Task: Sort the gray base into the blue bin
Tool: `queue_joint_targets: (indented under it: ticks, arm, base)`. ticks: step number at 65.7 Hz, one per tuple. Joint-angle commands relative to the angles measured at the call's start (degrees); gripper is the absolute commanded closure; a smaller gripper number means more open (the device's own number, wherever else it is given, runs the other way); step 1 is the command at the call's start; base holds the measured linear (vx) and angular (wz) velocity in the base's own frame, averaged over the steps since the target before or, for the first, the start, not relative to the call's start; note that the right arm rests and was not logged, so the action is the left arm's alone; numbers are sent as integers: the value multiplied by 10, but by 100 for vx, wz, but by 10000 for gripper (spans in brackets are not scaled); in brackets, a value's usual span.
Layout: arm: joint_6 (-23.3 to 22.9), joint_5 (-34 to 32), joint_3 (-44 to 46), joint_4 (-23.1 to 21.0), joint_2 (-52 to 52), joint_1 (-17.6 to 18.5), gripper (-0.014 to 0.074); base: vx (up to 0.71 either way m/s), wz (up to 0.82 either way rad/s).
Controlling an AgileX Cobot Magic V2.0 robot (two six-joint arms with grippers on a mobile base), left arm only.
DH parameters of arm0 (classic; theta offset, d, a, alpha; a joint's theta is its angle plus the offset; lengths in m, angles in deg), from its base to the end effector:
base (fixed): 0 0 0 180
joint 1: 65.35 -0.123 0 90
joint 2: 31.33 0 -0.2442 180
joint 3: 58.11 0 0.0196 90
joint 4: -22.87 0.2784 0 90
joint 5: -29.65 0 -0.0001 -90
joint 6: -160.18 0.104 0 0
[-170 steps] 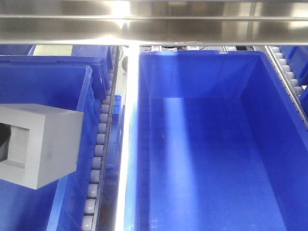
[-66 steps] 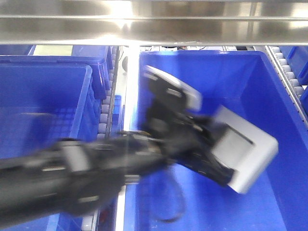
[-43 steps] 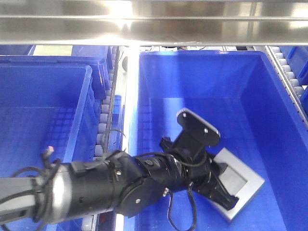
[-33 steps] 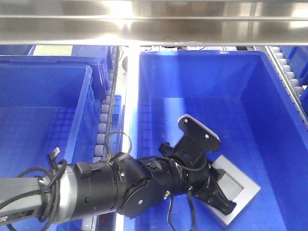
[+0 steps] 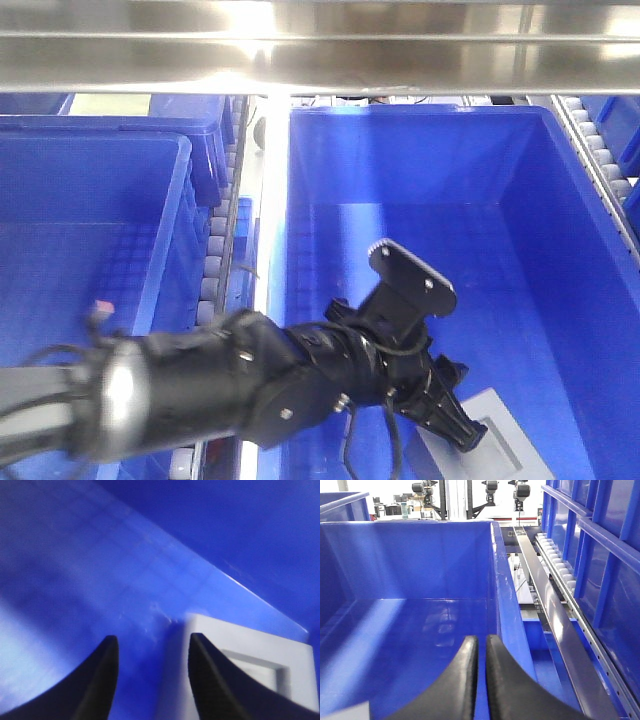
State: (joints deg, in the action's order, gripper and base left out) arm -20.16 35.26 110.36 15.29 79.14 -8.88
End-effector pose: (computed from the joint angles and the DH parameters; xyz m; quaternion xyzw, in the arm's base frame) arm 0.2277 -0.3461 0.1574 0.3717 0.8165 -0.2402 0.3709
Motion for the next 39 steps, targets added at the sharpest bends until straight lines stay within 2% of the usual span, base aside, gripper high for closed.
queue_joint_targets:
  ticks: [1,9,14,19,39]
  arm:
    - [-4,8,18,-4,-70,3,302]
    - [-4,39,-12,-3,-143,3,436]
    - [-3,35,-47,-1,-199,3,528]
    - [-3,29,-87,19,-259,3,606]
    - [-9,64,-223,39,-483,3,603]
  base:
    - [0,0]
    - [0,0]
    - [0,0]
    - [0,0]
    - [0,0]
